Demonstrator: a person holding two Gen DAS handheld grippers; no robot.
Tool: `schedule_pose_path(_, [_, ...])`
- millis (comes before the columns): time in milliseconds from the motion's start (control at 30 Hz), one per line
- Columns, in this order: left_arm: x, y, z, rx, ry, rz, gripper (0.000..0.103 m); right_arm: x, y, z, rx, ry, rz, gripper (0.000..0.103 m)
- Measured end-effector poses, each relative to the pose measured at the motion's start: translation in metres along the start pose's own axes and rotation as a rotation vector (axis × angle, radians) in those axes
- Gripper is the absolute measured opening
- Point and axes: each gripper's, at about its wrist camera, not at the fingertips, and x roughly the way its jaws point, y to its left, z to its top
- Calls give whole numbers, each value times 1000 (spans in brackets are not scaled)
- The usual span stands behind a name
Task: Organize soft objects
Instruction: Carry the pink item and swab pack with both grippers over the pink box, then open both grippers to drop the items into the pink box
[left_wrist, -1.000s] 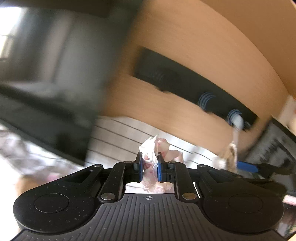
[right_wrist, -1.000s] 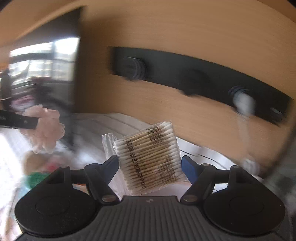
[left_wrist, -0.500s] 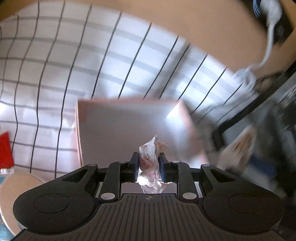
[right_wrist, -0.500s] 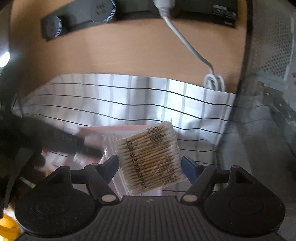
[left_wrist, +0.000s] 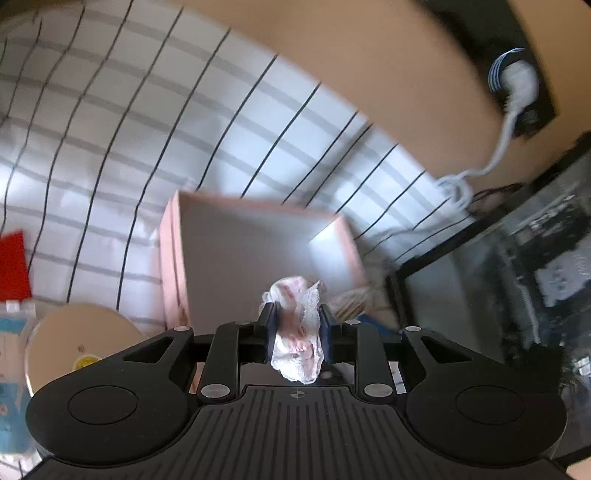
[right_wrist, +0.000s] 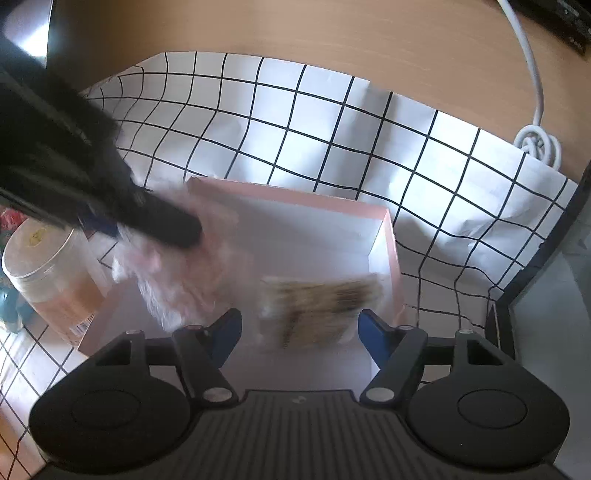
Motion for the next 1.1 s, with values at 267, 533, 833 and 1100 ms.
schedule_pose_path(267, [-7, -17, -8, 48, -84, 108, 27, -41, -8, 0, 40, -79, 59, 79])
schedule_pose_path(533, [33, -20, -25, 62, 93, 113, 27, -83, -21, -30, 23, -110, 40, 79])
schedule_pose_path(833, [56, -42, -32, 299, 156, 367, 28, -91, -35, -35, 70, -142, 12, 79])
schedule_pose_path(1100, [-27, -56, -4, 227, -255, 211, 28, -88, -33, -34, 80, -126, 24, 80])
